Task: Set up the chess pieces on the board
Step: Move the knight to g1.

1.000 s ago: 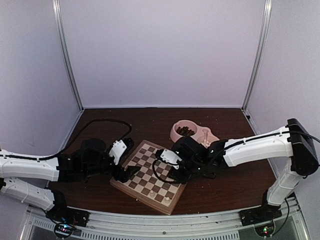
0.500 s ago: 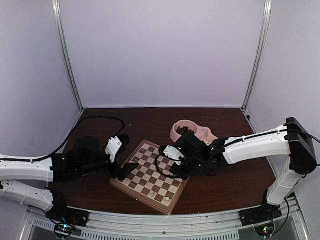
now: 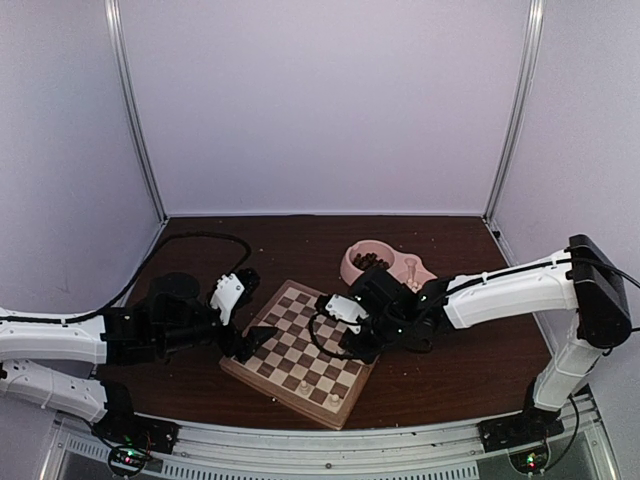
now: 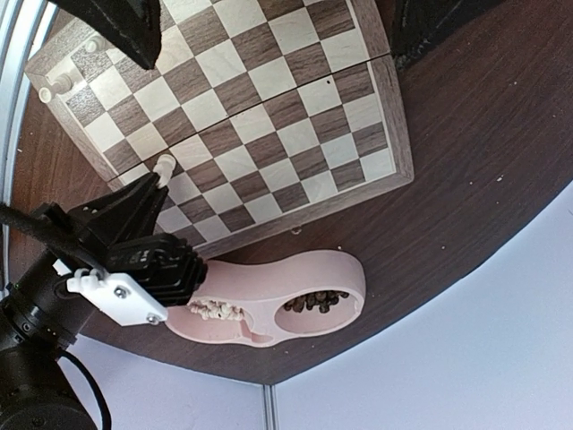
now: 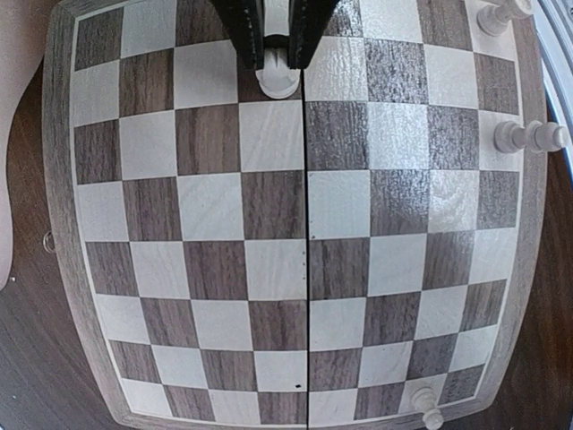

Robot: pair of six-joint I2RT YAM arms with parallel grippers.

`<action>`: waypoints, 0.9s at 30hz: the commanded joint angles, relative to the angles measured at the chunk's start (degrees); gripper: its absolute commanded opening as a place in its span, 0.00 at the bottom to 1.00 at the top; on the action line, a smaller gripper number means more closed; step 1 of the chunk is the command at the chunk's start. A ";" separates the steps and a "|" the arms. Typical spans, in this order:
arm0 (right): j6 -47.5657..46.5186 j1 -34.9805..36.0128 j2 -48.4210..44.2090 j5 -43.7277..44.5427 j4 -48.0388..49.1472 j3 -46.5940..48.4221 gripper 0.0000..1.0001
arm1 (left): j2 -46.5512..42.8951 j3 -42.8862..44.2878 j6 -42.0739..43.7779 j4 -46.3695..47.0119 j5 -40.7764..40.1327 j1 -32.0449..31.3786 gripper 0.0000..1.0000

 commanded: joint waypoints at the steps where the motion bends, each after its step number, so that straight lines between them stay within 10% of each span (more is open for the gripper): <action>1: -0.10 -0.29 -3.10 -5.64 1.37 -0.56 0.07 | 0.35 1.33 0.60 1.07 -0.45 -0.27 0.89; 27: -5.40 8.81 -1.57 -13.97 -3.75 1.59 0.08 | 0.17 1.16 0.61 1.04 -0.62 -0.23 0.89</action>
